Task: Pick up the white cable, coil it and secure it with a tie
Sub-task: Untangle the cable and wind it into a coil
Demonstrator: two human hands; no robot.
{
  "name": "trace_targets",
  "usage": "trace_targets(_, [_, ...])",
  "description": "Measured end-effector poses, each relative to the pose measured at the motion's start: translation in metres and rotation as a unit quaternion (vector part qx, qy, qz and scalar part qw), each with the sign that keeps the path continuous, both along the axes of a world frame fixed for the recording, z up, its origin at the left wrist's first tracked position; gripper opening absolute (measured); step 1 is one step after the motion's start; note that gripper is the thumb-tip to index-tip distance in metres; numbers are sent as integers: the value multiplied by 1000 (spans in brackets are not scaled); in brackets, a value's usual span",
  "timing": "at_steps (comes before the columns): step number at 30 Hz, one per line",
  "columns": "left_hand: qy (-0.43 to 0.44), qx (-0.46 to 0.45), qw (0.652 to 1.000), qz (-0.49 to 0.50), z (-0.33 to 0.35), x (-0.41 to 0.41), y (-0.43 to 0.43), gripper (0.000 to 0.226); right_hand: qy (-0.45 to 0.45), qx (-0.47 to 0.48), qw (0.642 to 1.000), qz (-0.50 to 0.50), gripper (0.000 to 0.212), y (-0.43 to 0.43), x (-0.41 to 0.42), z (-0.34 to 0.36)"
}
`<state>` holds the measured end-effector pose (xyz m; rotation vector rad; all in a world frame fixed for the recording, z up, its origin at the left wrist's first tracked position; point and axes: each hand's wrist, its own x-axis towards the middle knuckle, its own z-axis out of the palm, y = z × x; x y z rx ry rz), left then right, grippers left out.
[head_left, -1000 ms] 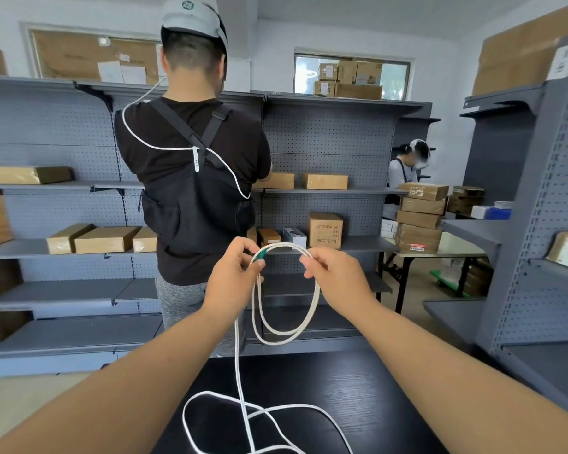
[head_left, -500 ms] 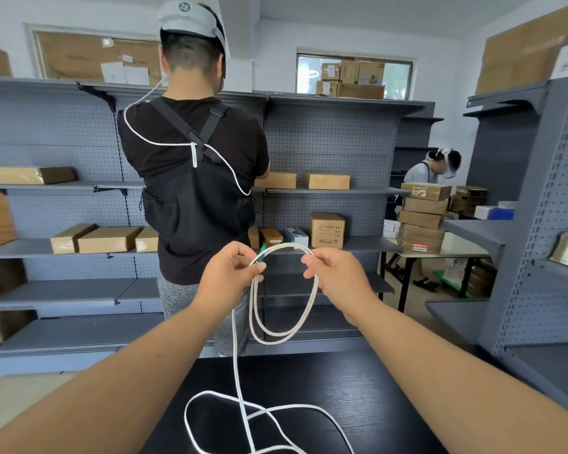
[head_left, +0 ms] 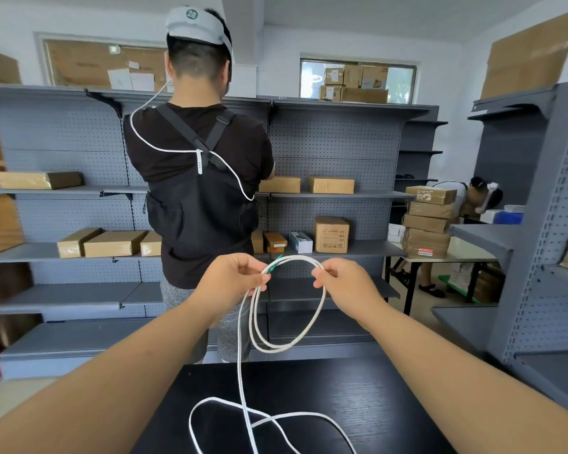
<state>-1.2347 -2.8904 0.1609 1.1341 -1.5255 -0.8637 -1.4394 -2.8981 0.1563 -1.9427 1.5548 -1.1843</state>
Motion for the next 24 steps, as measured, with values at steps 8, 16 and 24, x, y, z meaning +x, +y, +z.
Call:
trace_targets(8, [-188, -77, 979, 13, 26, -2, -1, 6, 42, -34, 997, 62, 37, -4, 11, 5])
trace_targets(16, [-283, -123, 951, -6, 37, -5, -6, 11, 205, -125, 967, 85, 40, -10, 13, 9])
trace_targets(24, [-317, -117, 941, -7, 26, -14, -11, 17, 419, -196, 886, 31, 23, -9, 10, 13])
